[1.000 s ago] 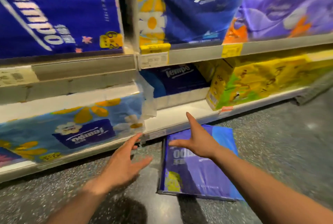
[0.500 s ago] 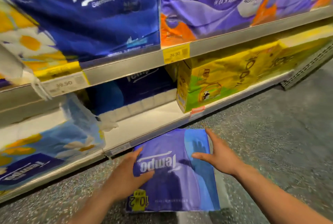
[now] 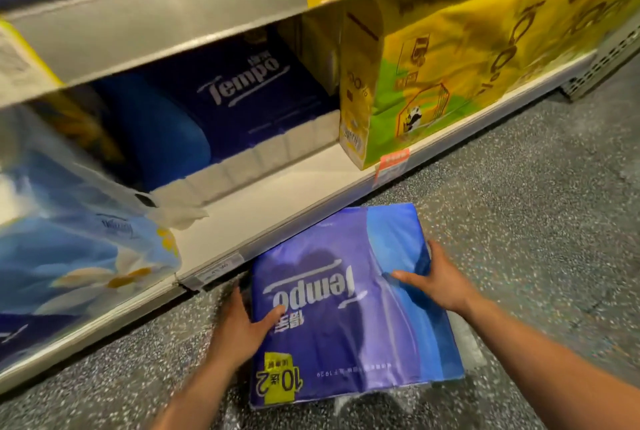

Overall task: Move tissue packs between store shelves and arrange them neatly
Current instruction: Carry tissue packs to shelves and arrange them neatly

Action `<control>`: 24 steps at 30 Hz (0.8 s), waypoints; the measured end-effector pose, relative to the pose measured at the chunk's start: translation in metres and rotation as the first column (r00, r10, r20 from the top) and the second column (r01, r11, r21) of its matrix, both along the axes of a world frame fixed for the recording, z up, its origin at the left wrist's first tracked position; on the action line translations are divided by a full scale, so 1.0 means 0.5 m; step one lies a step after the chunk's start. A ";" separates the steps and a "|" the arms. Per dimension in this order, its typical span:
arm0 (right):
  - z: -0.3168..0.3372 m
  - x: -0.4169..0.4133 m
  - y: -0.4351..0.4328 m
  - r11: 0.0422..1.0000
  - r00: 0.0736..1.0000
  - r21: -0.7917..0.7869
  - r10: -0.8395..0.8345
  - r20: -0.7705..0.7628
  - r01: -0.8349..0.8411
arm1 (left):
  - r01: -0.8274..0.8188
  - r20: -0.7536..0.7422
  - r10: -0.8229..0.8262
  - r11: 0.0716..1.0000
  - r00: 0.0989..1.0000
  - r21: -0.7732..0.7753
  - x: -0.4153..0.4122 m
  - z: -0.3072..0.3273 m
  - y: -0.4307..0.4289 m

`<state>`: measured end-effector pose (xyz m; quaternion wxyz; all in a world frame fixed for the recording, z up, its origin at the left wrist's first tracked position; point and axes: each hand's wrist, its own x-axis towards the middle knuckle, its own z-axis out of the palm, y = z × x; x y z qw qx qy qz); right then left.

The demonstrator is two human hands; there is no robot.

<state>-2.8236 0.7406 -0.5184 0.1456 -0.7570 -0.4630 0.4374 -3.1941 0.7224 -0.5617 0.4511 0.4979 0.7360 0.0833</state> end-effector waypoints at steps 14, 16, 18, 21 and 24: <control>-0.042 -0.028 -0.034 0.980 0.942 -0.089 -0.198 -0.273 0.180 | -0.252 0.367 0.300 0.952 0.881 -0.173 0.040 -0.008 -0.111; -0.023 -0.040 -0.055 0.981 0.941 -0.120 -0.181 -0.287 0.152 | -0.253 0.362 0.308 0.948 0.880 -0.192 0.031 -0.005 -0.165; -0.013 -0.051 -0.066 0.979 0.948 -0.145 -0.178 -0.264 0.143 | -0.249 0.331 0.305 0.947 0.893 -0.201 0.023 0.004 -0.184; -0.027 -0.038 -0.048 0.966 0.948 -0.186 -0.219 -0.232 0.178 | -0.372 0.272 0.426 0.900 0.863 -0.228 -0.005 -0.010 -0.137; -0.054 -0.027 -0.009 0.953 0.948 -0.204 -0.261 -0.185 0.222 | -0.421 0.229 0.467 0.879 0.854 -0.223 -0.025 -0.023 -0.052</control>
